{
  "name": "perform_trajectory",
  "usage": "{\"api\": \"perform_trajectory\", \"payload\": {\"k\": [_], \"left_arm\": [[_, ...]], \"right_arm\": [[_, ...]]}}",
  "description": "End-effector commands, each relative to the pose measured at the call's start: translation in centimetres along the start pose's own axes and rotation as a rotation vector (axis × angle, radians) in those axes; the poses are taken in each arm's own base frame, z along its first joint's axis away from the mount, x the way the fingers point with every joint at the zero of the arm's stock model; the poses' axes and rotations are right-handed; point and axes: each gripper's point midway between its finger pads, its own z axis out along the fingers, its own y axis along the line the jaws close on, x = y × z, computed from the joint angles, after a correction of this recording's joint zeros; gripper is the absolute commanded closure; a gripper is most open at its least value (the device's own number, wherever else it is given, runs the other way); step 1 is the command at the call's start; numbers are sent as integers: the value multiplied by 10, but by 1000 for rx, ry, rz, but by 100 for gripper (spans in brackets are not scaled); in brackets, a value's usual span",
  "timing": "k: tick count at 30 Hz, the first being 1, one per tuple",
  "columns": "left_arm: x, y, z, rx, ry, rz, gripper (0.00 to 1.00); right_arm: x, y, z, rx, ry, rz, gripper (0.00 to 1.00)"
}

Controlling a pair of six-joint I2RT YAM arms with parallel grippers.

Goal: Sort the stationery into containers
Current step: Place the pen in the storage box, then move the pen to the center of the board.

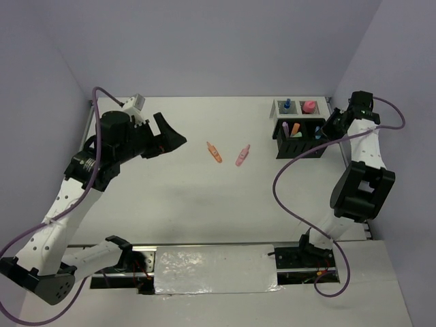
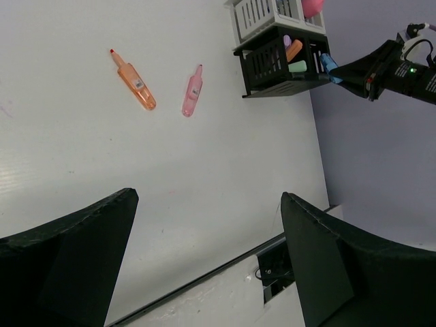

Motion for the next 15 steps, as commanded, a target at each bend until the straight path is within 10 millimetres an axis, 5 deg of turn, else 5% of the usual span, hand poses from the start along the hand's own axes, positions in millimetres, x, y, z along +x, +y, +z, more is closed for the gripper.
{"api": "perform_trajectory", "payload": {"k": [1, 9, 13, 15], "left_arm": [[-5, -8, 0, 43, -7, 37, 1], [-2, -7, 5, 43, 9, 35, 1], [-4, -1, 7, 8, 4, 30, 1], [0, 11, 11, -57, 24, 16, 1]], "right_arm": [[-17, 10, -5, -34, -20, 12, 91], [-26, 12, 4, -40, -2, 24, 81], [-25, 13, 3, -43, 4, 27, 34], [-27, 16, -5, -53, -17, 21, 20]]}}
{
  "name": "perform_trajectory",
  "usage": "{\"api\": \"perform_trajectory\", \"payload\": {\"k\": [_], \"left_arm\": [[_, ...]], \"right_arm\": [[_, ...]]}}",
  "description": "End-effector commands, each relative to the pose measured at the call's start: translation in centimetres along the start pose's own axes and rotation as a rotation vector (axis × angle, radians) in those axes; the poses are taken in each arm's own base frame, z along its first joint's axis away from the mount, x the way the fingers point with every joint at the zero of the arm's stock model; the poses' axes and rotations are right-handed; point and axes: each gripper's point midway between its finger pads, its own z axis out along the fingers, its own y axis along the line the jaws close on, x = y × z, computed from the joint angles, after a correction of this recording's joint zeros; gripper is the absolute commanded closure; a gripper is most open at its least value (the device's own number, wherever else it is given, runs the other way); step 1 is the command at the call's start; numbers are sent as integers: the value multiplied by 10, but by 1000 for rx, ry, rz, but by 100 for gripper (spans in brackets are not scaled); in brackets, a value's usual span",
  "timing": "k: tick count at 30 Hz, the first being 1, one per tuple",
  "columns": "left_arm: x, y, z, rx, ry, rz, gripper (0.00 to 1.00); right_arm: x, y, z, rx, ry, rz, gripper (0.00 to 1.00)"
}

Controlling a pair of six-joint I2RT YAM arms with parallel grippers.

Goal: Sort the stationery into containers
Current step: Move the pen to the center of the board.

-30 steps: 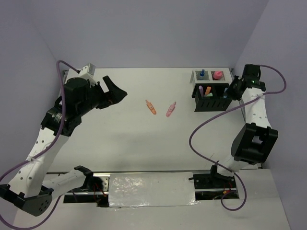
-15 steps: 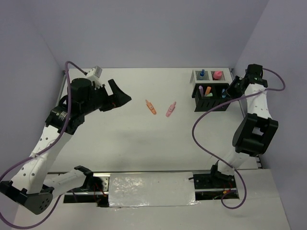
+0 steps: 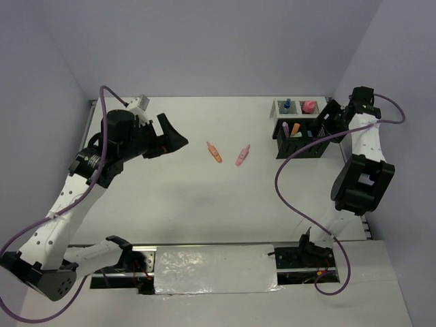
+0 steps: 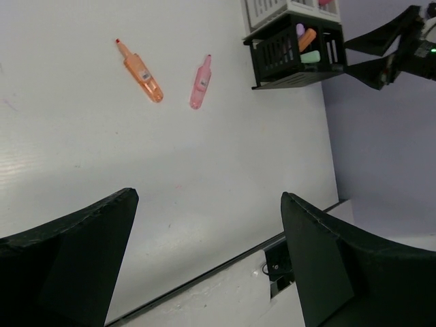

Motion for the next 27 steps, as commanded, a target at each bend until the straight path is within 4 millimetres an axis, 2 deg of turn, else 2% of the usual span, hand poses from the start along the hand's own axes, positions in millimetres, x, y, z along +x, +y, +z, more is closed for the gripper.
{"api": "perform_trajectory", "payload": {"k": [1, 4, 7, 8, 9, 10, 11, 12, 13, 14, 15, 16, 17, 18, 19, 20, 21, 22, 23, 24, 25, 26, 27], "left_arm": [[-9, 9, 3, -67, -19, 0, 1], [-5, 21, 10, -127, 2, -29, 1], [2, 30, 27, -163, 24, -89, 1], [9, 37, 39, -199, 47, -111, 1], [12, 40, 46, -223, 54, -153, 1], [22, 37, 54, -229, 83, -167, 1], [25, 50, 67, -306, 75, -179, 1], [26, 50, 75, -327, 69, -208, 1], [28, 48, 84, -337, 66, -212, 1], [39, 53, 102, -387, 89, -202, 1], [34, 46, 110, -396, 72, -223, 1], [35, 47, 119, -427, 74, -226, 1], [57, 59, 139, -507, 132, -209, 1], [42, 52, 147, -537, 78, -232, 1], [48, 52, 156, -575, 91, -228, 1], [71, 73, 171, -686, 152, -215, 1], [61, 61, 182, -681, 115, -235, 1], [64, 62, 192, -701, 117, -234, 1], [80, 74, 210, -750, 153, -225, 1], [72, 65, 220, -728, 129, -237, 1], [76, 68, 227, -750, 137, -245, 1], [93, 82, 238, -810, 175, -236, 1], [87, 77, 245, -802, 158, -250, 1]], "right_arm": [[-11, 11, -19, -32, -42, -14, 14], [-13, 18, -32, -42, -55, -22, 12], [-8, 42, -57, -87, -103, -78, 11], [-1, 62, -75, -116, -136, -130, 11], [10, 69, -78, -125, -137, -155, 3], [16, 81, -97, -149, -184, -199, 0], [27, 88, -103, -158, -187, -227, 0], [54, 97, -96, -173, -149, -261, 0], [67, 101, -99, -195, -143, -279, 0], [80, 107, -114, -230, -161, -293, 0], [109, 106, -104, -242, -110, -305, 0], [120, 103, -106, -244, -102, -307, 0], [141, 95, -108, -236, -92, -313, 0], [151, 97, -110, -264, -86, -304, 0], [165, 97, -112, -291, -69, -313, 0], [174, 95, -123, -318, -80, -310, 0], [193, 90, -125, -358, -46, -305, 0], [201, 86, -125, -370, -30, -309, 0], [208, 80, -126, -366, -17, -310, 0], [221, 71, -123, -359, 21, -314, 0], [227, 69, -126, -371, 32, -320, 0], [233, 65, -130, -384, 31, -332, 0], [239, 62, -132, -387, 44, -332, 0]]}}
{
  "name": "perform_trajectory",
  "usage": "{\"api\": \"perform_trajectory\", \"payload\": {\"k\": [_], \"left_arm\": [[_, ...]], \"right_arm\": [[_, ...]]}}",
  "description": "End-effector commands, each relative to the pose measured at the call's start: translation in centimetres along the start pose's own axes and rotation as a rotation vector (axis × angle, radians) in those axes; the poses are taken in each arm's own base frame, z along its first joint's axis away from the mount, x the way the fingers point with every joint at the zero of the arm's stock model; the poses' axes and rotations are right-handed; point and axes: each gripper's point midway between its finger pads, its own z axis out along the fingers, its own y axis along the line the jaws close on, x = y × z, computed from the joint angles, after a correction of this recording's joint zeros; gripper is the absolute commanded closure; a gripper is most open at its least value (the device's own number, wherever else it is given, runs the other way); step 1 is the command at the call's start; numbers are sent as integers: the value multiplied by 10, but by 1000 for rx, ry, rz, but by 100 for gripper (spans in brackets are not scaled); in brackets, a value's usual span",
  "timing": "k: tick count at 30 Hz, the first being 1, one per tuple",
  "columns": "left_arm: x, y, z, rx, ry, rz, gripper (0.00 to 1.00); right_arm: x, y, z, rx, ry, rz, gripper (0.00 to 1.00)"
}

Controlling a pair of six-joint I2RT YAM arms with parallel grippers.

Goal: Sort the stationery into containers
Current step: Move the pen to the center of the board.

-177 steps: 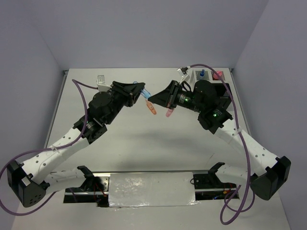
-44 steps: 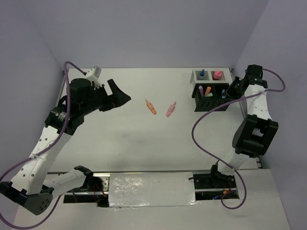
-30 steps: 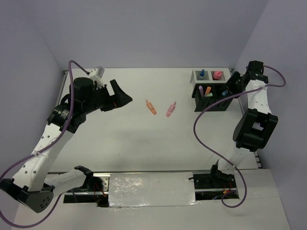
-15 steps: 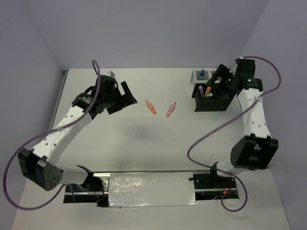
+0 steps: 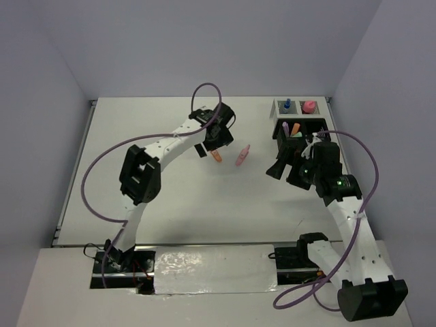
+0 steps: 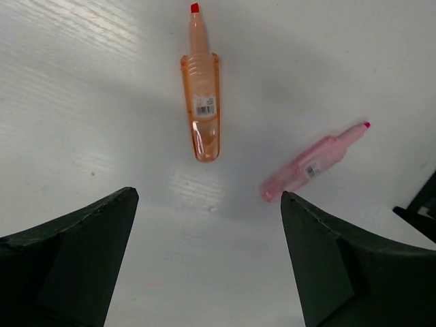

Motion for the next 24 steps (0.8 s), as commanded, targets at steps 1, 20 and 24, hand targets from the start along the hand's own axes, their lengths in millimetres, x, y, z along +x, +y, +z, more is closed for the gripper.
{"api": "perform_trajectory", "payload": {"k": [1, 20, 24], "left_arm": [[-3, 7, 16, -116, -17, -55, 1], [3, 6, 105, -169, -18, -25, 20], [5, 11, 113, -191, 1, -10, 36]], "right_arm": [[15, 16, -16, -98, 4, -26, 0], [40, 50, -17, -232, 128, -132, 0], [34, 48, -16, -198, 114, -160, 0]]}}
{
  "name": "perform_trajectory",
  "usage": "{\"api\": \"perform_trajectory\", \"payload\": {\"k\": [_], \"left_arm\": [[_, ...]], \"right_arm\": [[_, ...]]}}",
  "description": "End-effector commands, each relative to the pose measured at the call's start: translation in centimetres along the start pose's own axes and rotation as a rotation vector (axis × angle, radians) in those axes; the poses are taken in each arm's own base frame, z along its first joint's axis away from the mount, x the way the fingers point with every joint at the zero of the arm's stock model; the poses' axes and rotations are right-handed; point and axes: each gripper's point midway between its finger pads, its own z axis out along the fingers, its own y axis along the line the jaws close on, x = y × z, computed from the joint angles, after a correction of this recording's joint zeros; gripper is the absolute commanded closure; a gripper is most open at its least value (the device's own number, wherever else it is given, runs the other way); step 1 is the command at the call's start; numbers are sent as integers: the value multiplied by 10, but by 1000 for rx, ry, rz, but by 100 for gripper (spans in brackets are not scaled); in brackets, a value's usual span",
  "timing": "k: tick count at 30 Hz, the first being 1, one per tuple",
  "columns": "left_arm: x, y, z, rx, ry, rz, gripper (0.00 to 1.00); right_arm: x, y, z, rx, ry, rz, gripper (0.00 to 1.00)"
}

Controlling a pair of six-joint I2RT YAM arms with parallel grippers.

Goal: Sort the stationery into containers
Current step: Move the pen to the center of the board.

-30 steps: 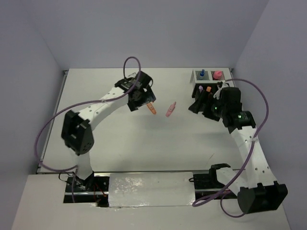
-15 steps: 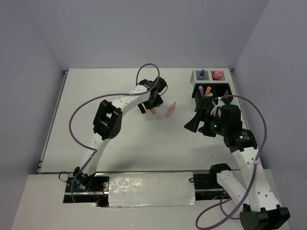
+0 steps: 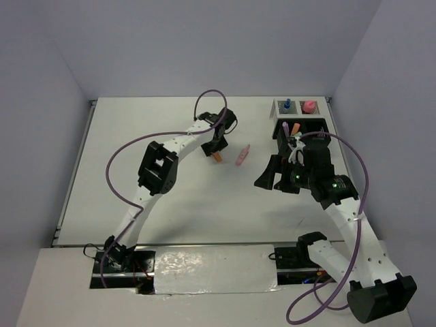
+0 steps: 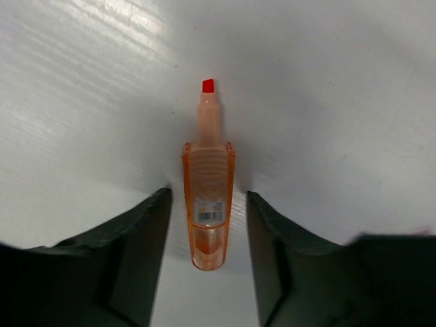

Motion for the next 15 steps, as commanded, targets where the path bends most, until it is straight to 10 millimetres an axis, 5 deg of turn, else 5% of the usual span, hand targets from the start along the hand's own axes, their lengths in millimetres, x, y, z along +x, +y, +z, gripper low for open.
{"api": "perform_trajectory", "payload": {"k": [1, 8, 14, 15], "left_arm": [[2, 7, 14, -32, 7, 27, 43], [23, 29, 11, -42, 72, 63, 97], [16, 34, -41, 80, 55, 126, 100], [5, 29, -69, 148, 25, 115, 100]], "right_arm": [[-19, 12, -7, -10, -48, -67, 0], [-23, 14, -1, -29, -44, -84, 0], [-24, 29, 7, -142, -40, -125, 0], [-19, 27, 12, -156, -27, -124, 0]]}}
